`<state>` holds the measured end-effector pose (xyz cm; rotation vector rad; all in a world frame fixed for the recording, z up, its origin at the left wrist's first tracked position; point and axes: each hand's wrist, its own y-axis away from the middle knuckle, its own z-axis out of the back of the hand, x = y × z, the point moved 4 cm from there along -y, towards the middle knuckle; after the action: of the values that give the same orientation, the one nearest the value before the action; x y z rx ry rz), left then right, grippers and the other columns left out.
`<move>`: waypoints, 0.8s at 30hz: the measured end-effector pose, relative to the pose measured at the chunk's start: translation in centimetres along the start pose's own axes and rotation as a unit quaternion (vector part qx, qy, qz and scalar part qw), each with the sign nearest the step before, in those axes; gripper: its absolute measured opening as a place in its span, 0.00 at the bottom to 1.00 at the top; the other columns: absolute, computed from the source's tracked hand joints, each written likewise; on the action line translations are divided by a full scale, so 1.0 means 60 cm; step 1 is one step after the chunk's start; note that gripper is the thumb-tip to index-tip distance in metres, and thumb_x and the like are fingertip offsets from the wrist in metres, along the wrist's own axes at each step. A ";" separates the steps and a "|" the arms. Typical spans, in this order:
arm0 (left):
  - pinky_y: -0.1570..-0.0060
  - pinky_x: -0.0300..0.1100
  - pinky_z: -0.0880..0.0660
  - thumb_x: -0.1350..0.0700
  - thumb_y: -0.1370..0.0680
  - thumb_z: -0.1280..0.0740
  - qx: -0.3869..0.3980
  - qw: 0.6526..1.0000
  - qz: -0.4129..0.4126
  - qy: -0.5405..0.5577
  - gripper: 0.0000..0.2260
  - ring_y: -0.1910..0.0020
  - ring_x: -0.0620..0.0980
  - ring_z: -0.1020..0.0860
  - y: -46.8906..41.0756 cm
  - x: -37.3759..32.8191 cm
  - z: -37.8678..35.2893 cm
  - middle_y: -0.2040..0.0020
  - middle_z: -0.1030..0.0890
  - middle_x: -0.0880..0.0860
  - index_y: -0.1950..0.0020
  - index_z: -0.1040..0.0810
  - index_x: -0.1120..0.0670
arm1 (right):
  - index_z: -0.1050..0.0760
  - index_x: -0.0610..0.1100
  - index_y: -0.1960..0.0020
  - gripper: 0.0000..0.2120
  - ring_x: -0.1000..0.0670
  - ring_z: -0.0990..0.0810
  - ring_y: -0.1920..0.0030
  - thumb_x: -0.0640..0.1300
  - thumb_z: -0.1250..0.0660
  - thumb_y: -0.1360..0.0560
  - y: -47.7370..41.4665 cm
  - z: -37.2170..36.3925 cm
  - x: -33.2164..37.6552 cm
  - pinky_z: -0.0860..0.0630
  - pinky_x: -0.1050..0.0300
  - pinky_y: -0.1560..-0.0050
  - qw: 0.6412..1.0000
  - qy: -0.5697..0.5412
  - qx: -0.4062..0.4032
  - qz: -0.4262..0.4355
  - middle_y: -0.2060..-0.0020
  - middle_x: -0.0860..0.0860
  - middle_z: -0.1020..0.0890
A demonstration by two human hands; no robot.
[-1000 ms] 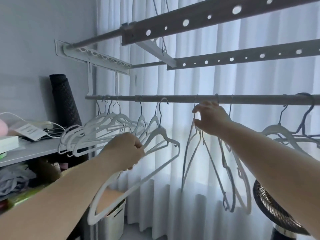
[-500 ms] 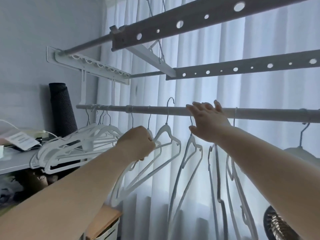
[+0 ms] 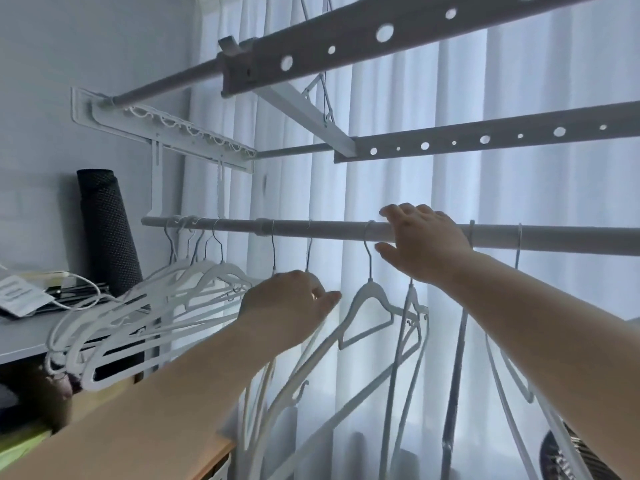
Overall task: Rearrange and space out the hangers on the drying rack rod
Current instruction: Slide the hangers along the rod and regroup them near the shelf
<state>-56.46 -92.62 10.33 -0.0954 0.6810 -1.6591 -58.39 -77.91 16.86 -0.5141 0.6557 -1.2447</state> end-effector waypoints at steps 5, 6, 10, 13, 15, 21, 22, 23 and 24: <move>0.39 0.44 0.33 0.46 0.24 0.38 0.036 0.999 0.000 -0.006 0.24 0.35 0.52 0.30 -0.006 0.043 -0.013 0.33 0.32 0.52 0.31 0.36 0.52 | 0.39 0.45 0.31 0.23 0.45 0.32 0.34 0.53 0.44 0.22 -0.023 -0.010 0.026 0.36 0.53 0.36 1.000 0.013 0.003 0.005 0.34 0.48 0.29; 0.39 0.44 0.32 0.46 0.25 0.37 0.055 0.998 0.004 -0.009 0.25 0.36 0.52 0.30 -0.007 0.049 -0.019 0.33 0.31 0.52 0.31 0.38 0.52 | 0.38 0.45 0.31 0.22 0.46 0.32 0.34 0.54 0.45 0.22 -0.028 -0.013 0.031 0.36 0.53 0.37 1.000 0.015 0.006 0.003 0.35 0.48 0.29; 0.44 0.44 0.29 0.52 0.24 0.39 0.109 0.992 0.023 -0.054 0.22 0.41 0.55 0.26 -0.017 0.071 -0.036 0.38 0.26 0.55 0.31 0.39 0.55 | 0.35 0.46 0.35 0.20 0.46 0.28 0.38 0.55 0.44 0.23 -0.039 -0.021 0.043 0.35 0.53 0.41 1.000 0.026 0.012 -0.003 0.39 0.49 0.26; 0.60 0.43 0.23 0.61 0.24 0.44 0.133 0.990 0.051 -0.018 0.15 0.55 0.56 0.18 -0.024 0.098 -0.048 0.44 0.22 0.58 0.37 0.35 0.59 | 0.35 0.45 0.36 0.19 0.45 0.27 0.39 0.53 0.43 0.23 -0.040 -0.026 0.041 0.35 0.53 0.42 0.999 0.037 0.011 -0.003 0.40 0.48 0.25; 0.70 0.40 0.26 0.64 0.24 0.47 0.137 0.989 0.064 0.009 0.12 0.63 0.57 0.17 -0.028 0.112 -0.056 0.49 0.18 0.59 0.43 0.31 0.60 | 0.34 0.45 0.36 0.18 0.45 0.27 0.39 0.52 0.43 0.23 -0.040 -0.025 0.039 0.34 0.53 0.42 0.999 0.037 0.006 -0.005 0.40 0.48 0.24; 0.81 0.35 0.33 0.66 0.25 0.48 0.074 0.993 0.071 0.059 0.12 0.77 0.50 0.28 -0.043 0.126 -0.046 0.57 0.16 0.57 0.49 0.26 0.60 | 0.33 0.45 0.36 0.17 0.46 0.27 0.41 0.50 0.43 0.23 -0.032 -0.022 0.038 0.35 0.53 0.41 0.999 0.032 -0.005 0.000 0.42 0.48 0.23; 0.81 0.35 0.33 0.66 0.25 0.47 0.068 0.993 0.068 0.066 0.12 0.78 0.50 0.28 -0.045 0.122 -0.042 0.56 0.16 0.58 0.50 0.25 0.61 | 0.34 0.45 0.36 0.17 0.46 0.27 0.41 0.50 0.43 0.23 -0.030 -0.022 0.036 0.35 0.53 0.41 0.999 0.033 -0.006 0.001 0.42 0.48 0.23; 0.80 0.36 0.32 0.66 0.25 0.47 0.065 0.993 0.065 0.072 0.12 0.77 0.50 0.29 -0.048 0.118 -0.039 0.55 0.16 0.59 0.50 0.25 0.61 | 0.34 0.45 0.36 0.17 0.46 0.27 0.41 0.50 0.43 0.23 -0.029 -0.021 0.035 0.35 0.53 0.41 0.999 0.034 -0.006 0.002 0.42 0.48 0.23; 0.78 0.37 0.32 0.66 0.25 0.47 0.064 0.993 0.064 0.078 0.12 0.77 0.49 0.29 -0.052 0.113 -0.036 0.55 0.16 0.58 0.49 0.25 0.61 | 0.34 0.45 0.36 0.18 0.46 0.27 0.41 0.50 0.43 0.23 -0.027 -0.020 0.034 0.35 0.53 0.41 0.999 0.035 -0.006 0.003 0.42 0.48 0.23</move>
<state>-61.64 -97.94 7.96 0.1670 0.6819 -1.5935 -60.01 -80.28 16.77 -0.4793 0.7232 -1.2581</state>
